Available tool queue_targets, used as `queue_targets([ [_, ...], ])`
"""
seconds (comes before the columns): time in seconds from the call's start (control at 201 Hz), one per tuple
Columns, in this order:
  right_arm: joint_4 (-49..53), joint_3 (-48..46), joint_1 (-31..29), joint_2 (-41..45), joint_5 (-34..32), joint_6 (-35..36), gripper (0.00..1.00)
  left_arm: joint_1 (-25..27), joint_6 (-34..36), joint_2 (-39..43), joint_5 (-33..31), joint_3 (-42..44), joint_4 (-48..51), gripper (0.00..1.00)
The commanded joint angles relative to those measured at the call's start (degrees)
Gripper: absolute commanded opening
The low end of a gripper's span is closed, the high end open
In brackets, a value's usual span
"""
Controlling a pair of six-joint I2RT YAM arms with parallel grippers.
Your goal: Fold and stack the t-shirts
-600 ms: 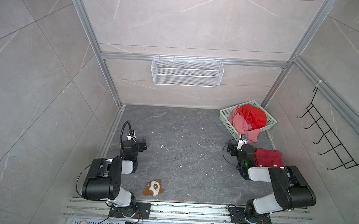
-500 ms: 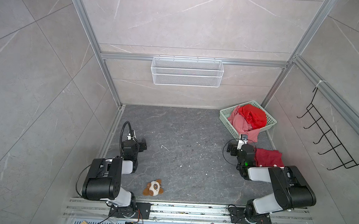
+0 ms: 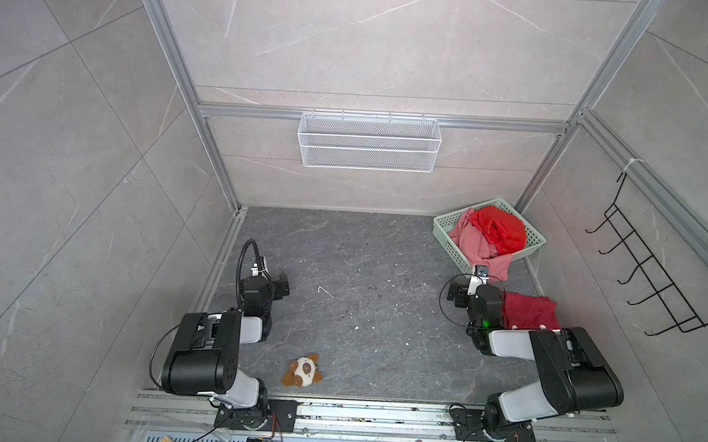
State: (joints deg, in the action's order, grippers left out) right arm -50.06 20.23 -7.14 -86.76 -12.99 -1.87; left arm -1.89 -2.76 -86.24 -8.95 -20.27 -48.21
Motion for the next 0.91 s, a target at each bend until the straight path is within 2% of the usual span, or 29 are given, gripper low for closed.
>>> queue_targets([
  [0.0,-1.4,-0.2,0.1,-0.1,0.4,0.5,0.99,-0.1,1.0,0.0,-1.0,0.2,-1.5,1.00],
  [0.393,-2.1,-0.4,0.2,0.1,0.3,0.5,0.99,-0.1,0.9,0.2,-1.1,0.2,-1.7,1.00],
  [0.443,3.0,1.5,0.0,2.2,0.3,0.6,1.00,-0.1,1.0,0.4,-1.7,-0.1,-2.0,1.00],
  [0.542,20.9,8.7,0.0,7.8,0.5,0.7,1.00,-0.1,0.7,6.4,-1.1,-6.2,14.4,1.00],
  [0.642,25.1,11.1,-0.1,12.8,4.9,-1.4,1.00,0.2,0.7,10.7,2.4,-11.6,24.3,1.00],
  [0.751,29.4,13.2,-1.3,18.8,9.0,-9.8,0.99,2.5,-5.4,15.6,4.1,-16.2,30.7,1.00],
  [0.821,33.9,16.0,-2.8,20.6,13.1,-15.6,1.00,4.7,-12.8,17.9,5.9,-19.0,34.1,1.00],
  [0.901,39.3,19.3,-7.4,20.9,16.9,-21.9,1.00,8.6,-21.7,18.6,10.2,-21.9,36.6,1.00],
])
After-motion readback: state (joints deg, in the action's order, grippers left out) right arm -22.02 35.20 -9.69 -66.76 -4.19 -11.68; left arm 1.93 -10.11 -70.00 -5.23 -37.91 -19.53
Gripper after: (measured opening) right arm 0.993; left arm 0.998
